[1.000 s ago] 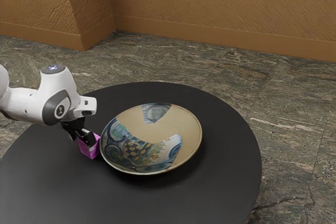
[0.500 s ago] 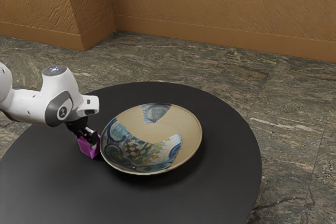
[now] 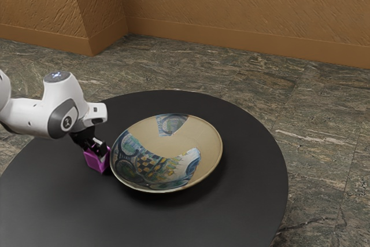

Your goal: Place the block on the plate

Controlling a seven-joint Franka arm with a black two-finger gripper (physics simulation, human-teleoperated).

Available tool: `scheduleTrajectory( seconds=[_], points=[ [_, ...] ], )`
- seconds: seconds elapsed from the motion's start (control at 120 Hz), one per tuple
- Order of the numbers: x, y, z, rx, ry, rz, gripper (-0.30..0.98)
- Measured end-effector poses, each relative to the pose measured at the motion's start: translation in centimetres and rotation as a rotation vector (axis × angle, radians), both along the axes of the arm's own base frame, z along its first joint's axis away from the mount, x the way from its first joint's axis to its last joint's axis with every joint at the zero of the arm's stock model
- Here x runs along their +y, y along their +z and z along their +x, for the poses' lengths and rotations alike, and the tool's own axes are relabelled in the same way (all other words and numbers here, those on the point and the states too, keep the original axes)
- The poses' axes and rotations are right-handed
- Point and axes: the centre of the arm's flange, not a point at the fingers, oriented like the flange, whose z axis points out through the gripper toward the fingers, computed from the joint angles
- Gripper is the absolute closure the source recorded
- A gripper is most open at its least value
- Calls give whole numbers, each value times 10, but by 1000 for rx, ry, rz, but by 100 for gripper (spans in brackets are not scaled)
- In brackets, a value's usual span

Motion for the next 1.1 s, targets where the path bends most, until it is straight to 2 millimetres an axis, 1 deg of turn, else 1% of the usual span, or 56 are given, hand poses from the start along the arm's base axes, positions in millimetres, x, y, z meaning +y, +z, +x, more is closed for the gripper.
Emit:
scheduleTrajectory(
  seconds=[0.092, 0.208, 0.342, 0.383, 0.417, 0.442, 0.483, 0.517, 0.583, 0.625, 0.658, 0.683, 0.717, 0.792, 0.825, 0.992, 1.1],
  points=[
    [2, 12, -5, -12, 12, 0, 32],
    [8, 34, -12, -35, 36, 2, 34],
    [18, 74, -17, -98, 66, 13, 35],
    [18, 87, -17, -121, 70, 18, 35],
    [11, 97, -13, -138, 60, 21, 35],
    [0, 104, -6, -153, 41, 22, 34],
    [-27, 116, 11, -178, -9, 22, 34],
    [-51, 119, 27, -188, -55, 18, 34],
    [-102, 119, 52, -198, -139, 9, 34],
    [-131, 116, 61, -196, -185, 2, 34],
    [-149, 111, 64, -190, -211, -2, 34],
    [-156, 106, 65, -181, -220, -5, 34],
    [-156, 98, 67, -170, -215, -7, 34],
    [-141, 83, 70, -145, -175, -11, 33],
    [-138, 77, 71, -135, -164, -14, 32],
    [-149, 56, 71, -101, -158, -31, 28],
    [-152, 48, 73, -90, -151, -41, 18]
  ],
)
